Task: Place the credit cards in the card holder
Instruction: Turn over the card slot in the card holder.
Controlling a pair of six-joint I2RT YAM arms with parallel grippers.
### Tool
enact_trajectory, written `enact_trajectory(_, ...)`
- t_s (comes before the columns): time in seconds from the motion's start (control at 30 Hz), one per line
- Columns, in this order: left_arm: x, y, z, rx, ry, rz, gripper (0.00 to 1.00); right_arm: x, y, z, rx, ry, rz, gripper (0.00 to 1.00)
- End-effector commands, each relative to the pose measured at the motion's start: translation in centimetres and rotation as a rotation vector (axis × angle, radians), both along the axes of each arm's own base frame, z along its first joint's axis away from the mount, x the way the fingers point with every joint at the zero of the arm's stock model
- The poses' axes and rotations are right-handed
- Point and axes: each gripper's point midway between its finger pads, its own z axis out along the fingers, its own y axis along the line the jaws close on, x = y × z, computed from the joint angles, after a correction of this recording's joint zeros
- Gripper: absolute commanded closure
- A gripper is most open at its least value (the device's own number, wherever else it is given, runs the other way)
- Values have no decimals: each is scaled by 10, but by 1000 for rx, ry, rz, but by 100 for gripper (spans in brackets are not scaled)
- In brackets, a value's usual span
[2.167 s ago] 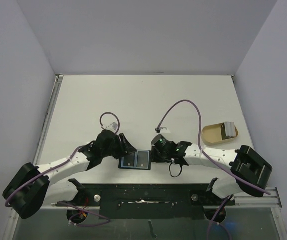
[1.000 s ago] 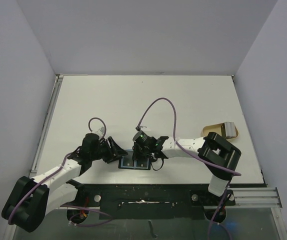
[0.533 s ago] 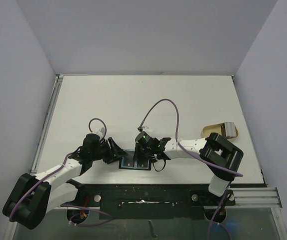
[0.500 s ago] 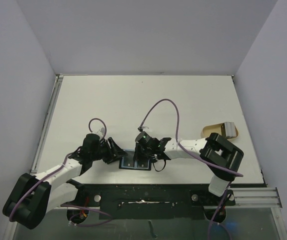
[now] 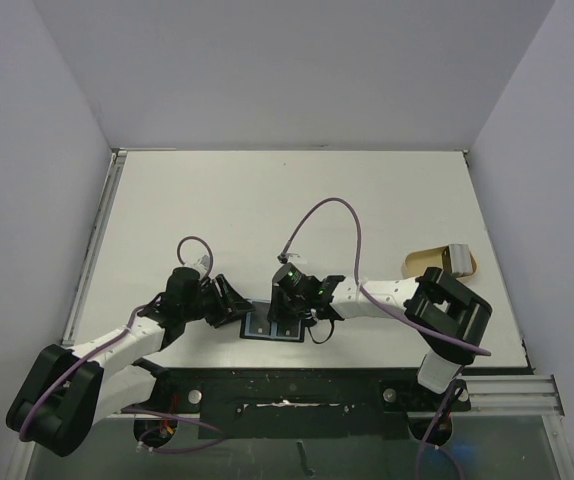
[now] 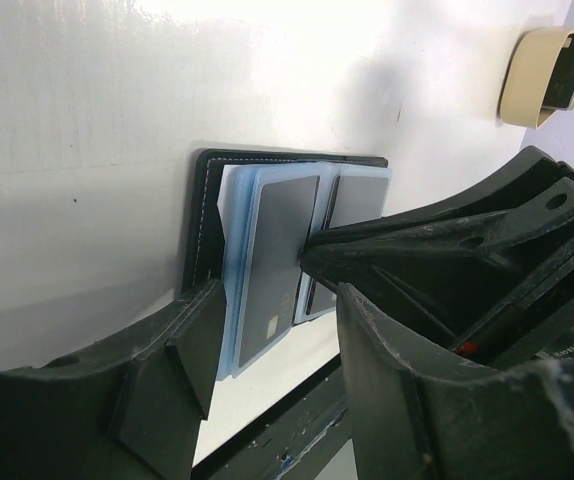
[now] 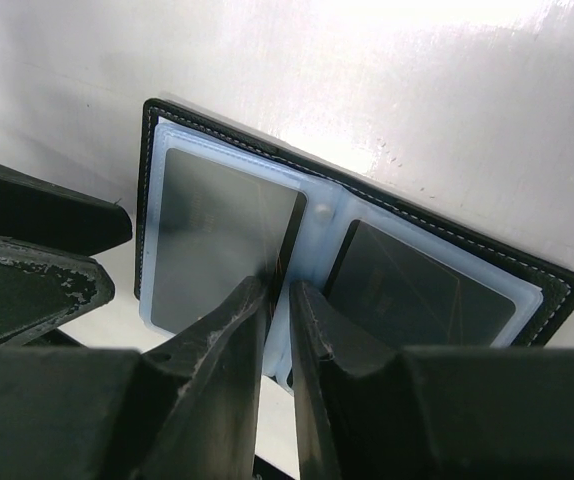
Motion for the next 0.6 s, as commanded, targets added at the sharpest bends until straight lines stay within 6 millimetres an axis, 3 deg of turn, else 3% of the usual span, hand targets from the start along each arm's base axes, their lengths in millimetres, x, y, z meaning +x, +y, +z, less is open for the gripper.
enact_trajectory(0.0,11,-4,13,-35,-57,5,54,8,5,23,28,-48,-2,82)
enact_trajectory(0.13,8,-4,10,-46,-45,9,57,8,4,24,23,-49,-9,83)
enact_trajectory(0.33,1,-4,9,-72,-36,15,58,1,-7,7,-5,-24,-23,88)
enact_trajectory(0.57,4,-12,24,-138,-77,-7,58,-3,-17,-8,-47,-4,-16,92)
